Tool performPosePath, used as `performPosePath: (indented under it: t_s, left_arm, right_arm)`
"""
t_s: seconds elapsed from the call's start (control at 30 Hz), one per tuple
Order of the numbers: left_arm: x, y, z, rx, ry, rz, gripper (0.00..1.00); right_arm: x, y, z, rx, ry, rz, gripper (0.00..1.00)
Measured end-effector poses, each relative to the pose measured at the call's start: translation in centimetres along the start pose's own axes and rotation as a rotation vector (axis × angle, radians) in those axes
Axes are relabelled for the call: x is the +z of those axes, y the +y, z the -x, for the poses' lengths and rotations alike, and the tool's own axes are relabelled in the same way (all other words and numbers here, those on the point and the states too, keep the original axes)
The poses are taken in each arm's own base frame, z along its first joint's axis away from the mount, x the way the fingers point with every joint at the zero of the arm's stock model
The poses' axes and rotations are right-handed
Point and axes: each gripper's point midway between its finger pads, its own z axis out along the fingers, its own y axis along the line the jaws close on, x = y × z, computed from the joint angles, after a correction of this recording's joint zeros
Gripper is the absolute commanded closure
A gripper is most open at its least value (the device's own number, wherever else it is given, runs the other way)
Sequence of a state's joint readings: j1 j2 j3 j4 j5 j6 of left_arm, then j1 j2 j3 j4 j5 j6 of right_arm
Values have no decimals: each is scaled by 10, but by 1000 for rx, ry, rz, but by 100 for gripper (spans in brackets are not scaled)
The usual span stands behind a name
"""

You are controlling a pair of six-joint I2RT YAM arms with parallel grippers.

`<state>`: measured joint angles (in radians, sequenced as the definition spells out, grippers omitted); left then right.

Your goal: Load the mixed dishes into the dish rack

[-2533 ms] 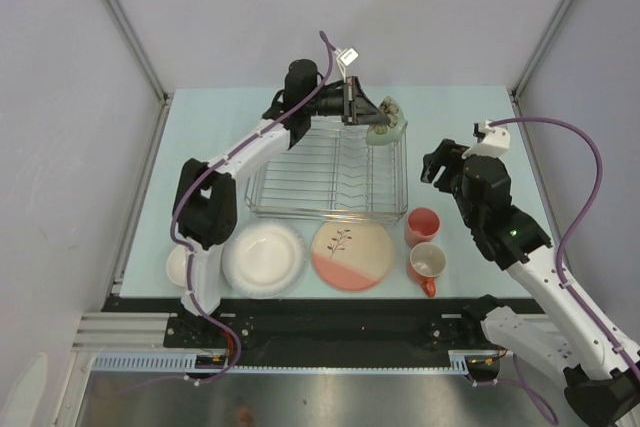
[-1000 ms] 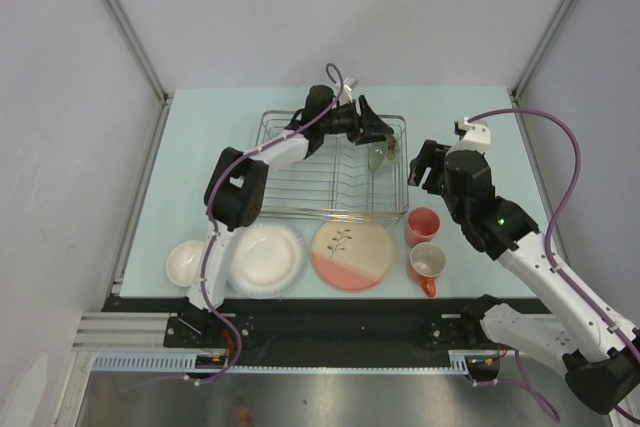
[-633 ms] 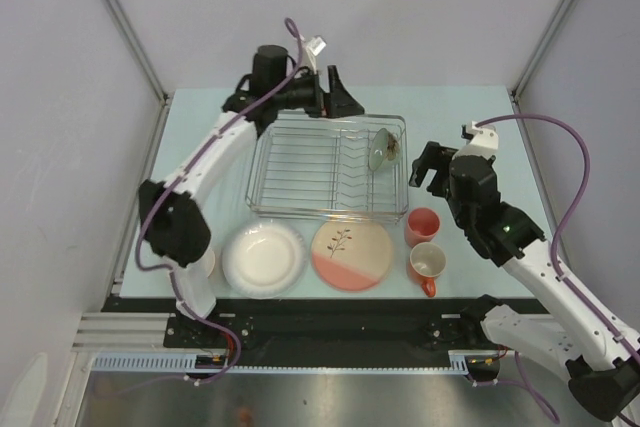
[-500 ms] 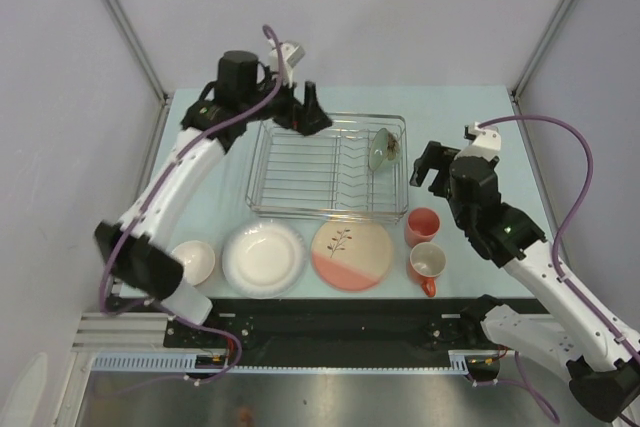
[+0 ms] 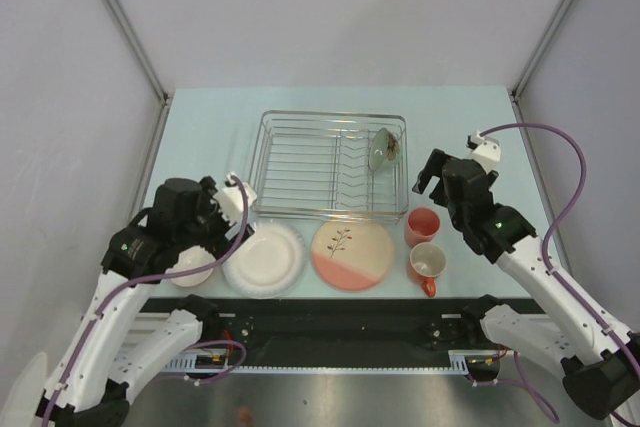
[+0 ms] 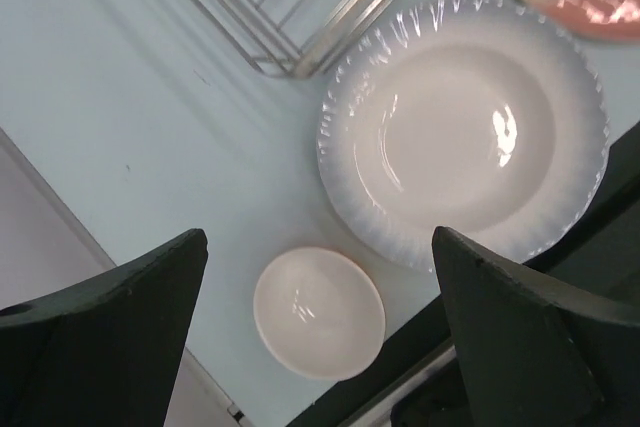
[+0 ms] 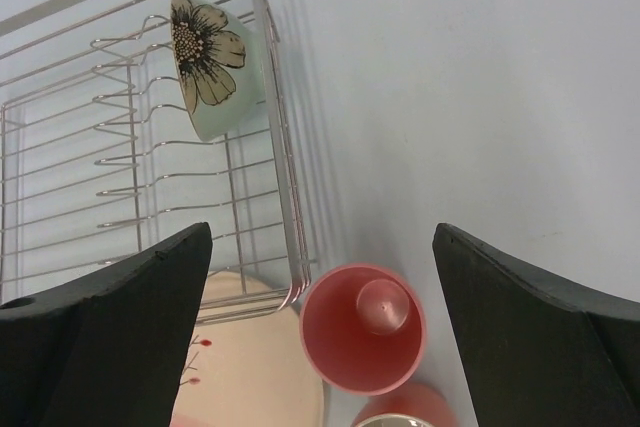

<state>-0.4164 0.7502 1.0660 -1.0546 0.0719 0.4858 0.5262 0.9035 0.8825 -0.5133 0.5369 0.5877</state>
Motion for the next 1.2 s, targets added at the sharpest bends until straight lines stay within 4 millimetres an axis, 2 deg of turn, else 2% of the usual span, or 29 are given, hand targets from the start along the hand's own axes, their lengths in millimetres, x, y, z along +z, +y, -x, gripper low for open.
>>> performPosePath:
  t_s: [0.27, 0.37, 0.6, 0.9, 1.2]
  left_arm:
    - [31, -22, -93, 100, 264, -60, 0]
    - [34, -24, -116, 92, 330, -66, 1]
    - [41, -15, -134, 27, 399, -44, 3]
    - [49, -26, -159, 36, 471, -95, 7]
    - [49, -29, -174, 31, 517, -85, 21]
  right_arm:
    - [-6, -2, 5, 2, -19, 3, 3]
    - [-8, -3, 6, 4, -26, 2, 3]
    - [-12, -8, 10, -5, -42, -6, 3]
    - [-12, -13, 11, -13, -49, -29, 2]
    - [-12, -14, 10, -15, -47, -33, 3]
